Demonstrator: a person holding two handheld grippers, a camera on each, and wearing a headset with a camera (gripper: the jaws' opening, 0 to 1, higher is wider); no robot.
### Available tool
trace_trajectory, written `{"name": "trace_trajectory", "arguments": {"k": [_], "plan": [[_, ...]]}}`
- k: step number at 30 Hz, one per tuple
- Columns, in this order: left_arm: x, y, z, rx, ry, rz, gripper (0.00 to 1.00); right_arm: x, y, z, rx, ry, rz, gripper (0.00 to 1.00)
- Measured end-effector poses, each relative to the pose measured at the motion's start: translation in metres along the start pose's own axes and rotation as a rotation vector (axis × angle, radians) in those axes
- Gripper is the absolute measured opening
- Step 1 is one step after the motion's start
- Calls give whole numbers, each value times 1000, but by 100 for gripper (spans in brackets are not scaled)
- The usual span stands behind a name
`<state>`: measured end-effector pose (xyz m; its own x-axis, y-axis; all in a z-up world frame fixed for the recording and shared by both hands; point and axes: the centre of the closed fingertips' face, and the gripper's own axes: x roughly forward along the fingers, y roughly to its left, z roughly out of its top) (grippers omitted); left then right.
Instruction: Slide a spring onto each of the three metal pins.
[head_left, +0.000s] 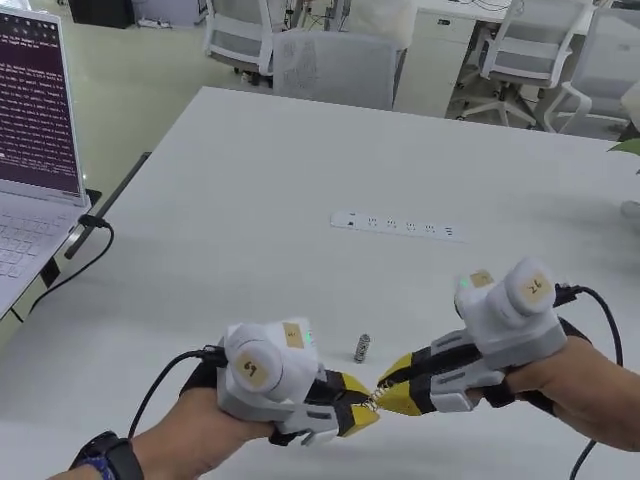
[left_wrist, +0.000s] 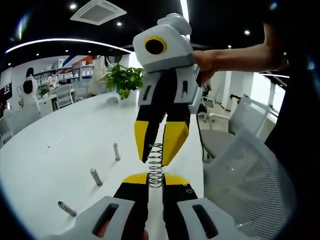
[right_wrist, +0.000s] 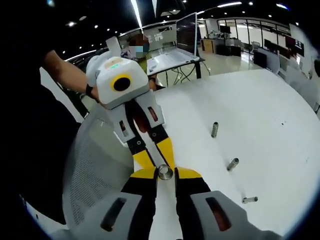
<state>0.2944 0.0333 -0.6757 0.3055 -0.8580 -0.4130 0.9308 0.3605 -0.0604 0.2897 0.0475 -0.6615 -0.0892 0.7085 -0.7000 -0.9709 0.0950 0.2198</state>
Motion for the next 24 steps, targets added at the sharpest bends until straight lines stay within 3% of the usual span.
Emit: {"name": "trace_trajectory", "arguments": {"k": [13,24], "plan": [[-2,0,21,23,-75,-14,2,-15,2,8,-92,44,25,11],[0,-5,27,43,-79,-37,2,-17,8,5,-173,118,62,10]]}}
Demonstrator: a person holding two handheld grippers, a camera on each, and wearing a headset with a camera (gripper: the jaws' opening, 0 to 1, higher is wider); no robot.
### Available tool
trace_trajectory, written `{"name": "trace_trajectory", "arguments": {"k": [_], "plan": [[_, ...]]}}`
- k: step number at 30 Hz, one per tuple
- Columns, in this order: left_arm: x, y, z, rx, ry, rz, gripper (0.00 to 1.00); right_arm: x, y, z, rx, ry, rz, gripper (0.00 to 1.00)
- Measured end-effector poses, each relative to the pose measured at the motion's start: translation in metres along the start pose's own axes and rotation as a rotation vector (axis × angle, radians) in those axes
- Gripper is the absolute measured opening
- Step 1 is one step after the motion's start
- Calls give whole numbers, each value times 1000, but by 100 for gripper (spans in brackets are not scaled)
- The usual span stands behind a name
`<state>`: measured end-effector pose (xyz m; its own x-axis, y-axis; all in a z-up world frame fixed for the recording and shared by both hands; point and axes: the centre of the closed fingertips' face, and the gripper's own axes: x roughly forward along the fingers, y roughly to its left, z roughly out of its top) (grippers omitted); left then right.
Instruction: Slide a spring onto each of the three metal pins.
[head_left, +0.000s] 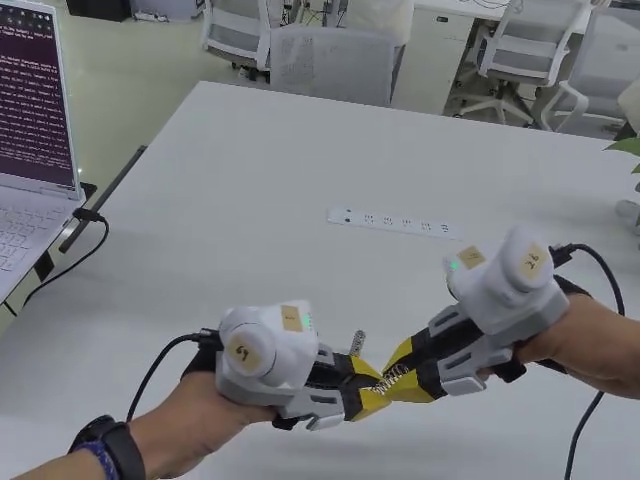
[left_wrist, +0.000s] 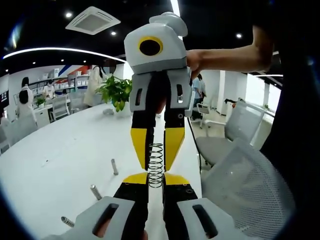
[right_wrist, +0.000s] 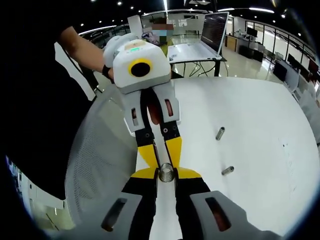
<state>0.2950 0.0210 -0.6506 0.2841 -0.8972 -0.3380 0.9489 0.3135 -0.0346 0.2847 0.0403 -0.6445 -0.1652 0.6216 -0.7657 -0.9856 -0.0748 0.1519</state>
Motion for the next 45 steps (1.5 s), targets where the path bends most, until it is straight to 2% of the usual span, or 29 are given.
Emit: {"name": "trace_trajectory", "arguments": {"k": [15,27,40,45], "plan": [[4,-3,0,15,15,-17,2,2,2,-4,-96,95,11,9],[5,-1,-4,8,25,-17,2,5,1,-6,-133,119,-8,8],[5,-1,-7,-11,32,-7,3,7,0,-8,-130,130,-14,8],[4,2,-9,-25,34,5,8,8,-4,-10,-117,126,-20,8]]}}
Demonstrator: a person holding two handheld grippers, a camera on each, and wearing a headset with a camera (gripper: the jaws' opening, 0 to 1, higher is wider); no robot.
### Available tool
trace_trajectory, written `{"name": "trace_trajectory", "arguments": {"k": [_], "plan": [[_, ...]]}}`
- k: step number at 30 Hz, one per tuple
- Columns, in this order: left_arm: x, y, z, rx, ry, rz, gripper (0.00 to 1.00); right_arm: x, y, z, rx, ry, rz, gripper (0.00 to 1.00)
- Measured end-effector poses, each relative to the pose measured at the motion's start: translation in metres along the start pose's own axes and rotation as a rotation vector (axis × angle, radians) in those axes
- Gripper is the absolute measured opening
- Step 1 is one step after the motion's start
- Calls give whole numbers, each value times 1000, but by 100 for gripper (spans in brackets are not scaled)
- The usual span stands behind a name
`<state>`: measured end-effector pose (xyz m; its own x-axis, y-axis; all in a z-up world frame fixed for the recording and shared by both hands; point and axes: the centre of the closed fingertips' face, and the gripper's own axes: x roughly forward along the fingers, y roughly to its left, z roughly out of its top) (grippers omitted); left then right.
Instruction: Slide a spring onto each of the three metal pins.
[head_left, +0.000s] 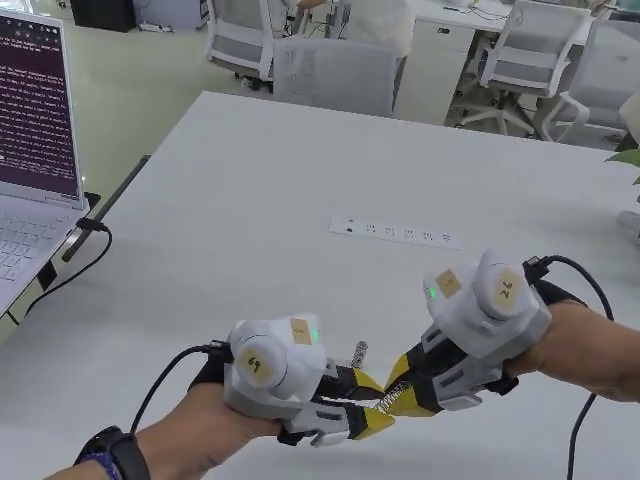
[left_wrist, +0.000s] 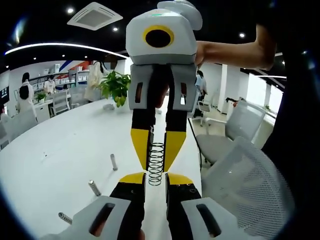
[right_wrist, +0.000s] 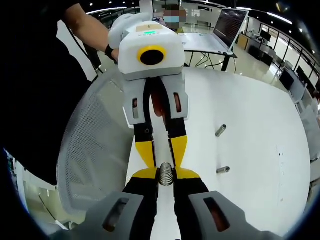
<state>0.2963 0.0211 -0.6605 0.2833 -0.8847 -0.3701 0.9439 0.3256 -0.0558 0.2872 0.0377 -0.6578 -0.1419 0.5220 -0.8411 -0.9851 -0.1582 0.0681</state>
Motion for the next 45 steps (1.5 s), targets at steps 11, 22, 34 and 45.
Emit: {"name": "trace_trajectory", "arguments": {"k": [11,22,34,45], "plan": [[-10,4,-6,-21,11,24,12,-2,-5,-10,27,5,-18,8],[-37,9,-25,-78,34,85,18,-4,-4,-28,67,10,-30,8],[-76,29,-37,-146,20,199,26,-10,-9,-42,105,22,-60,8],[-107,40,-54,-182,42,276,32,-13,-14,-51,130,28,-75,8]]}}
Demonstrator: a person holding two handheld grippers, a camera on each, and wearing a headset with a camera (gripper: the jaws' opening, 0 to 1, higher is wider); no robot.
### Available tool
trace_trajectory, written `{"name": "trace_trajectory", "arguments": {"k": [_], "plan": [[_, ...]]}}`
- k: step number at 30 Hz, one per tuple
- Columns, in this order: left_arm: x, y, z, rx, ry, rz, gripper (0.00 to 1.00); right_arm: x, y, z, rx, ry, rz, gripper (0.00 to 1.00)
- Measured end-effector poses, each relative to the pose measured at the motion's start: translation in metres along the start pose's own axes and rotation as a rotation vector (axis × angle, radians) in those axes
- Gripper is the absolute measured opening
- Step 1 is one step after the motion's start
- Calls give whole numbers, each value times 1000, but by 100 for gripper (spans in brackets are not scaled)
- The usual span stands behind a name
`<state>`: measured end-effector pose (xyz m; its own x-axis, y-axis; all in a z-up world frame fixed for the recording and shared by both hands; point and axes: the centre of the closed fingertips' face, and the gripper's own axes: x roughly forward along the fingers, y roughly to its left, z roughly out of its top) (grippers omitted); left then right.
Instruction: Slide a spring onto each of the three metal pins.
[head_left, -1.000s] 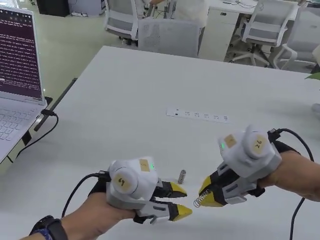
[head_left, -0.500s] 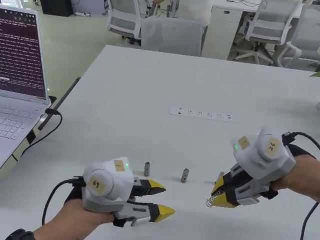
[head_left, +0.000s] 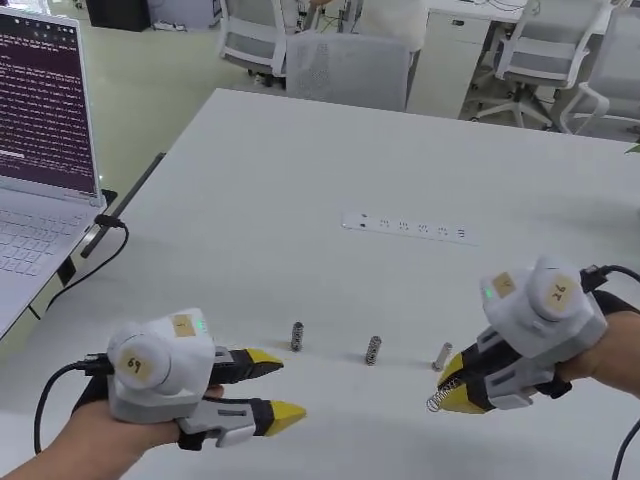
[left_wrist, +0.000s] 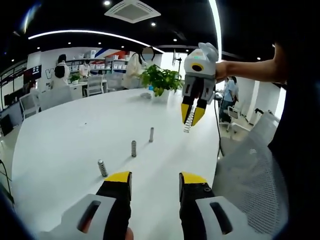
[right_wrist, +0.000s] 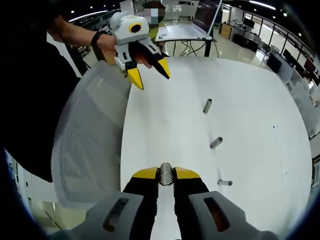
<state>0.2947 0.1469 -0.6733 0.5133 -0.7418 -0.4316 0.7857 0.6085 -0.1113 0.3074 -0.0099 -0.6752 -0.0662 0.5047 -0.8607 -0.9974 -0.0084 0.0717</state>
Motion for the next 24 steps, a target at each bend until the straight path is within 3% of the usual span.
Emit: {"name": "trace_trajectory", "arguments": {"k": [11,24], "plan": [[-23,21,-16,-52,9,83,36,-5,-16,-16,40,15,-36,8],[-40,33,-36,-93,30,157,42,-3,-43,-42,103,54,-70,8]]}}
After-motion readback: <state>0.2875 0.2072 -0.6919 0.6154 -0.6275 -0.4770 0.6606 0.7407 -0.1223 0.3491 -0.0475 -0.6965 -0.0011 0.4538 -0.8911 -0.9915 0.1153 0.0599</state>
